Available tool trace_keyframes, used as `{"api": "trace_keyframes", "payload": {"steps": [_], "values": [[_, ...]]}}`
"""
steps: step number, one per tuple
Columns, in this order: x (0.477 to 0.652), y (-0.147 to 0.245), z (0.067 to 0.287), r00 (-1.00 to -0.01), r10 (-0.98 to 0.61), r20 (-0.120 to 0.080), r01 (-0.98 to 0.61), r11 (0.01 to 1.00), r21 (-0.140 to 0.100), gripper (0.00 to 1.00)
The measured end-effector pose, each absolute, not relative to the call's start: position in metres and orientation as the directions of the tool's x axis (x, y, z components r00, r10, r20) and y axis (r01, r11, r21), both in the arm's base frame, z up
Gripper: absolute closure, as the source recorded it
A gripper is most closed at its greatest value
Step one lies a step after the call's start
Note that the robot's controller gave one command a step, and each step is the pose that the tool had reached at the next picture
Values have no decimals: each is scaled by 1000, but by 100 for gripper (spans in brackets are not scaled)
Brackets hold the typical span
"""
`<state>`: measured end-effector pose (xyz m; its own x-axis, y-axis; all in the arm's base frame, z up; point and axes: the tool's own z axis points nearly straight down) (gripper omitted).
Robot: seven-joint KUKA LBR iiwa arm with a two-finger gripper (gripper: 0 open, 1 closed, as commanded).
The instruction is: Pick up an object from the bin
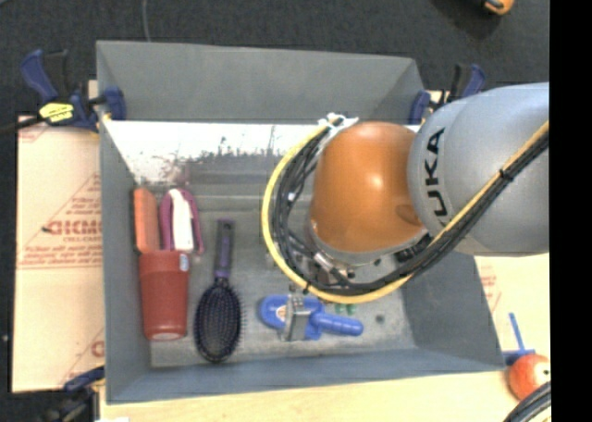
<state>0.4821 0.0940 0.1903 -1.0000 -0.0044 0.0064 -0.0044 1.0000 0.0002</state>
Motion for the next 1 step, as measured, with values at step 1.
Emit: {"api": "trace_keyframes", "payload": {"steps": [1], "values": [[484,93,195,-1000,1,-2,1,1000,1,0]]}}
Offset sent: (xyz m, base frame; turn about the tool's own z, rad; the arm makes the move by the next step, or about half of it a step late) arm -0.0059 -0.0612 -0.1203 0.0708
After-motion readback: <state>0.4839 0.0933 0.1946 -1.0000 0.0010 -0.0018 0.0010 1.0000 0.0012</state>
